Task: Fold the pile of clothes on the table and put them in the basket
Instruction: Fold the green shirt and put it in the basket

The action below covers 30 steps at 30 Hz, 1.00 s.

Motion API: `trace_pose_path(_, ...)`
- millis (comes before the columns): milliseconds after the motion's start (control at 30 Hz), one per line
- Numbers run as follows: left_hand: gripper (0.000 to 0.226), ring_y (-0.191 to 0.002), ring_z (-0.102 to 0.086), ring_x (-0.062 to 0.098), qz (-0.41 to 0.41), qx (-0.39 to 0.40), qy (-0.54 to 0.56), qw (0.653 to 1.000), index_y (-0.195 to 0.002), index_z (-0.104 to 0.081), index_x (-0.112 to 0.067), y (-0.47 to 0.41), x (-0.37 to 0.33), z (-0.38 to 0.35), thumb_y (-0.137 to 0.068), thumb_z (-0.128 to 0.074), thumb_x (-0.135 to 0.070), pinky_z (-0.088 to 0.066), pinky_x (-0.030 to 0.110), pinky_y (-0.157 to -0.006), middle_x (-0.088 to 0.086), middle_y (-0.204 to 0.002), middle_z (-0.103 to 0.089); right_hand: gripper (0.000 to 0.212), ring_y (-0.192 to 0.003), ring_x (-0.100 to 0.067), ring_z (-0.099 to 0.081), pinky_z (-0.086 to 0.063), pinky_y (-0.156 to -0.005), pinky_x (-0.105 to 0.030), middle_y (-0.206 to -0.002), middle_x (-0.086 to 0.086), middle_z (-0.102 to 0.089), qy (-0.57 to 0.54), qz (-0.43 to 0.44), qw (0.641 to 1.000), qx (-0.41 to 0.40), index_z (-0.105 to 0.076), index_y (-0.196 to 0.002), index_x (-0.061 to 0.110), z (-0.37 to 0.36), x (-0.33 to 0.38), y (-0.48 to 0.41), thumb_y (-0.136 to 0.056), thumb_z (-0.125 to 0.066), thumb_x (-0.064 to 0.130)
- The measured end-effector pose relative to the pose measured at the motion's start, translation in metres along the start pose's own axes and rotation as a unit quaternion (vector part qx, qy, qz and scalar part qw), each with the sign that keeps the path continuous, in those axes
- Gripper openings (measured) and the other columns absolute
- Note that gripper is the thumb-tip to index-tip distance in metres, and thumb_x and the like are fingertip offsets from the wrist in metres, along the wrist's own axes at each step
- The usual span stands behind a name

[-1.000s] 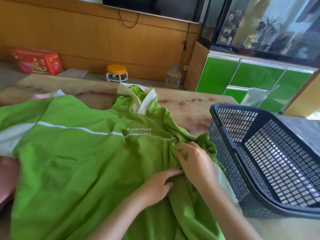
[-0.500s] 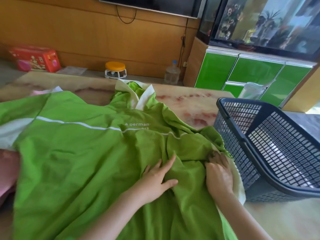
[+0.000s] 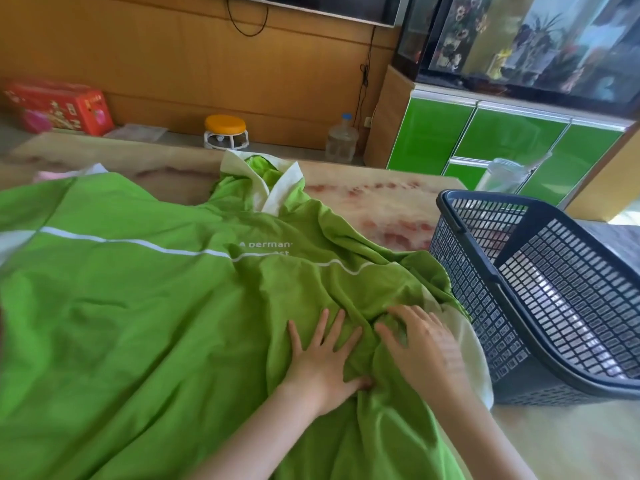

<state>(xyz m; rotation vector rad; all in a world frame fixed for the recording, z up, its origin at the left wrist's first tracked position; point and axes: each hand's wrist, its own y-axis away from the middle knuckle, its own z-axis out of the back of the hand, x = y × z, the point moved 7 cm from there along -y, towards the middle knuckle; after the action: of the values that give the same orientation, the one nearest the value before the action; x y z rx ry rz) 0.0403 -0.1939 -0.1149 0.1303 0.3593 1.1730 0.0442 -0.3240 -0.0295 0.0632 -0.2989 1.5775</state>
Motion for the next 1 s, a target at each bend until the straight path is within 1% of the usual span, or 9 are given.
trace_pose_path(100, 0.067, -0.141, 0.026, 0.018, -0.002, -0.031, 0.059, 0.998, -0.148, 0.002, -0.040, -0.003, 0.002, 0.007, -0.086, -0.008, -0.066, 0.017, 0.066, -0.105, -0.006, -0.155, 0.023, 0.037, -0.115, -0.016, -0.046, -0.033, -0.098, -0.030, -0.120, 0.008, -0.053, 0.050, 0.013, 0.995, 0.085, -0.051, -0.123, 0.034, -0.020, -0.007, 0.013, -0.088, -0.060, 0.035)
trace_pose_path(167, 0.054, -0.142, 0.023, 0.015, -0.014, -0.069, 0.104, 0.992, -0.148, -0.001, -0.040, 0.001, 0.008, 0.016, -0.098, -0.021, -0.049, 0.012, 0.062, -0.110, -0.004, -0.156, 0.021, 0.040, -0.104, -0.022, -0.055, -0.037, -0.090, -0.034, -0.107, 0.003, -0.059, 0.039, 0.002, 0.997, 0.066, -0.061, -0.105, 0.028, -0.020, -0.012, 0.014, -0.076, -0.062, 0.001)
trace_pose_path(233, 0.062, -0.139, 0.028, 0.017, -0.006, -0.081, 0.092, 0.992, -0.147, 0.009, -0.039, 0.009, 0.020, 0.018, -0.094, -0.019, -0.056, 0.010, 0.059, -0.112, -0.002, -0.151, 0.032, 0.046, -0.092, -0.027, -0.058, -0.042, -0.084, -0.040, -0.092, -0.002, -0.059, 0.068, 0.006, 0.998, -0.013, -0.066, -0.090, 0.022, -0.004, -0.014, 0.010, -0.063, -0.054, -0.014)
trace_pose_path(367, 0.097, -0.137, 0.033, 0.019, 0.031, -0.064, -0.013, 0.997, -0.139, 0.028, -0.034, 0.024, 0.052, 0.002, -0.055, 0.027, -0.081, 0.016, 0.057, -0.110, 0.000, -0.146, 0.037, 0.041, -0.123, -0.027, -0.035, -0.025, -0.110, -0.038, -0.133, -0.006, -0.039, 0.211, -0.028, 0.973, 0.091, -0.052, -0.123, 0.023, -0.009, -0.016, 0.011, -0.090, -0.039, 0.003)
trace_pose_path(500, 0.111, -0.136, 0.033, 0.018, 0.009, -0.040, -0.012, 0.999, -0.142, 0.021, -0.038, 0.028, 0.064, 0.001, -0.041, 0.037, -0.081, 0.017, 0.056, -0.108, -0.003, -0.150, 0.033, 0.037, -0.138, -0.031, -0.012, -0.014, -0.113, -0.040, -0.151, -0.007, -0.018, 0.164, -0.018, 0.978, 0.129, -0.050, -0.129, 0.025, -0.007, 0.006, 0.004, -0.092, -0.045, 0.021)
trace_pose_path(633, 0.115, -0.137, 0.030, 0.017, 0.031, -0.056, 0.006, 0.998, -0.147, 0.013, -0.035, 0.018, 0.070, 0.017, -0.043, 0.035, -0.078, 0.013, 0.056, -0.109, -0.005, -0.150, 0.028, 0.044, -0.122, -0.025, -0.037, -0.033, -0.100, -0.036, -0.135, -0.003, -0.046, 0.017, 0.009, 1.000, -0.024, -0.050, -0.132, 0.021, 0.019, 0.028, -0.051, -0.090, -0.058, 0.032)
trace_pose_path(833, 0.096, -0.136, 0.030, 0.022, 0.065, -0.121, 0.011, 0.990, -0.147, 0.010, -0.036, -0.011, 0.079, 0.045, -0.062, 0.017, -0.081, 0.014, 0.059, -0.108, -0.001, -0.150, 0.028, 0.068, -0.129, -0.032, -0.032, -0.029, -0.103, -0.041, -0.135, -0.008, -0.049, 0.030, -0.050, 0.997, 0.056, -0.037, -0.138, 0.017, -0.024, 0.025, -0.156, -0.083, -0.066, 0.045)
trace_pose_path(900, 0.097, -0.132, 0.033, 0.022, 0.077, -0.118, 0.006, 0.990, -0.146, 0.015, -0.038, -0.019, 0.089, 0.044, -0.059, 0.017, -0.081, 0.014, 0.061, -0.106, -0.001, -0.148, 0.030, 0.055, -0.125, -0.030, -0.040, -0.030, -0.104, -0.040, -0.125, -0.009, -0.056, 0.046, -0.050, 0.995, 0.079, -0.046, -0.131, 0.014, -0.039, 0.022, -0.177, -0.084, -0.068, 0.032)
trace_pose_path(1000, 0.103, -0.133, 0.034, 0.021, 0.090, -0.089, 0.001, 0.992, -0.140, 0.023, -0.043, -0.025, 0.106, 0.031, -0.046, 0.025, -0.085, 0.016, 0.062, -0.105, -0.004, -0.149, 0.031, 0.022, -0.101, -0.027, -0.058, -0.037, -0.093, -0.037, -0.100, -0.008, -0.066, 0.085, -0.058, 0.995, -0.014, -0.062, -0.104, 0.011, -0.028, 0.014, -0.199, -0.085, -0.053, 0.005)
